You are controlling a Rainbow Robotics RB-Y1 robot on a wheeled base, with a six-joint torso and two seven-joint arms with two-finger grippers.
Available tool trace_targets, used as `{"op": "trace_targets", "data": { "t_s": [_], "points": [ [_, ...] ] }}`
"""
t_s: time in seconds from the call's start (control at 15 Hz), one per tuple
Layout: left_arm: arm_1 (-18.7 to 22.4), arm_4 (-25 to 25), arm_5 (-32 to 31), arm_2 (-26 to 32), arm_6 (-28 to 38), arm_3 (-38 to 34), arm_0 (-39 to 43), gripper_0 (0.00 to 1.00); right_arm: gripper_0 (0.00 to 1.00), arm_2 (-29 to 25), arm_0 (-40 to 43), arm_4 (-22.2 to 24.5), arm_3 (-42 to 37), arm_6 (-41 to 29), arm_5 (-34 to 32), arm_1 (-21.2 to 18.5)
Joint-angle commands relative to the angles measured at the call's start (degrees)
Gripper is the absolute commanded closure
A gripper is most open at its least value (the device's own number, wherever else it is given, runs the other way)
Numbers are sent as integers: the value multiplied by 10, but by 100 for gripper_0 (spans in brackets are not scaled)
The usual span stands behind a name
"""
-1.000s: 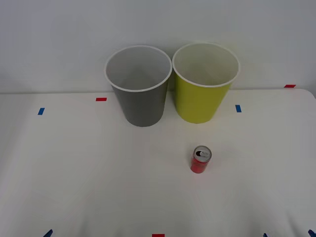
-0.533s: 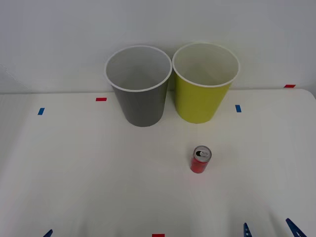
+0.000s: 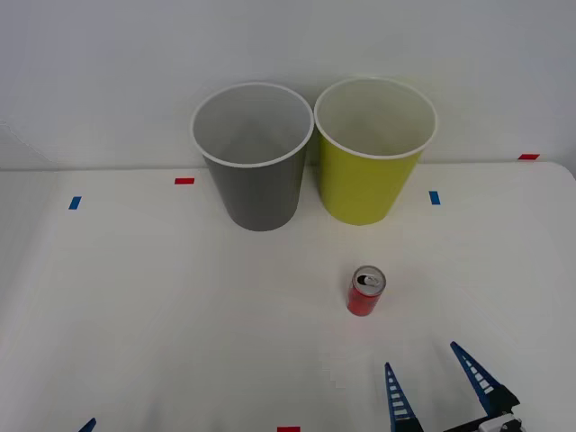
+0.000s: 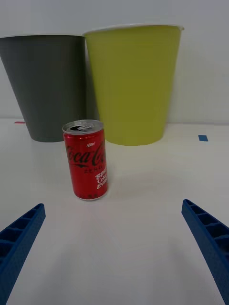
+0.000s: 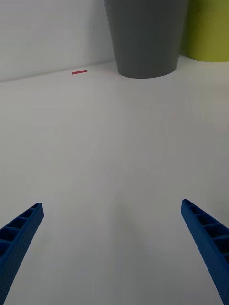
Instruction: Put cans in the gray bin and PET bottles in the light green bin.
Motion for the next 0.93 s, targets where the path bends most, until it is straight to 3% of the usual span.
{"op": "trace_targets", "data": {
  "t_s": [0.07, 0.47, 0.93],
  "points": [
    [0, 0, 0, 0, 0, 0, 0, 0, 0, 12, -54, -7, 22, 11, 26, 25],
    [0, 0, 0, 0, 0, 0, 0, 0, 0, 12, -120, -24, 60, 26, 55, 78],
    [0, 0, 0, 0, 0, 0, 0, 0, 0, -9, -173, -32, 63, 47, 106, 94]
  ]
}}
